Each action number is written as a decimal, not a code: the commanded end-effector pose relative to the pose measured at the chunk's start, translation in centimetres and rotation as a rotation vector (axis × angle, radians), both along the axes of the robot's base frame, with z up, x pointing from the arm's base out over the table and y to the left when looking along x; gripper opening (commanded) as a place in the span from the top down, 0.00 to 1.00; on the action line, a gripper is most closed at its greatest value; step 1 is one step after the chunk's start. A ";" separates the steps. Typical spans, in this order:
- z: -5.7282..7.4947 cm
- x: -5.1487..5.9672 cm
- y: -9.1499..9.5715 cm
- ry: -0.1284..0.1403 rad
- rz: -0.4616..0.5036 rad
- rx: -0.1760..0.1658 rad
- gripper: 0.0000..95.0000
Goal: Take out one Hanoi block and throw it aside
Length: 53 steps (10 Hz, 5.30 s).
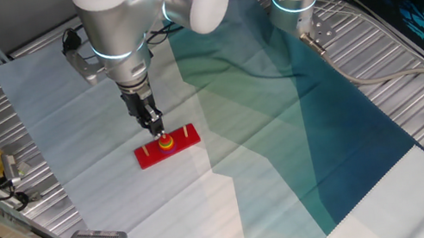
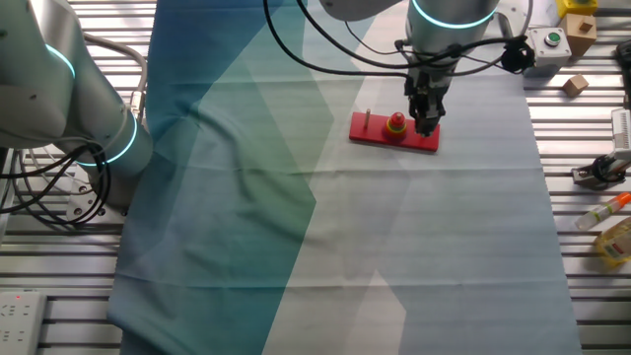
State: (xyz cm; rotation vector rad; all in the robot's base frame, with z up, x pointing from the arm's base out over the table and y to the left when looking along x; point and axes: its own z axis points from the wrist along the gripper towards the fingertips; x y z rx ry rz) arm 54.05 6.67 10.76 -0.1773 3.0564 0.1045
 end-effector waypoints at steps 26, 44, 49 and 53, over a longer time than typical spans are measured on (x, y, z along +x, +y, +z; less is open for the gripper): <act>0.0 0.0 -0.1 0.129 0.009 -0.072 0.80; -0.3 0.8 1.0 0.131 -0.032 -0.050 0.60; -1.2 0.3 0.4 0.127 -0.021 -0.048 0.60; -1.2 0.3 0.4 0.126 -0.026 -0.048 0.60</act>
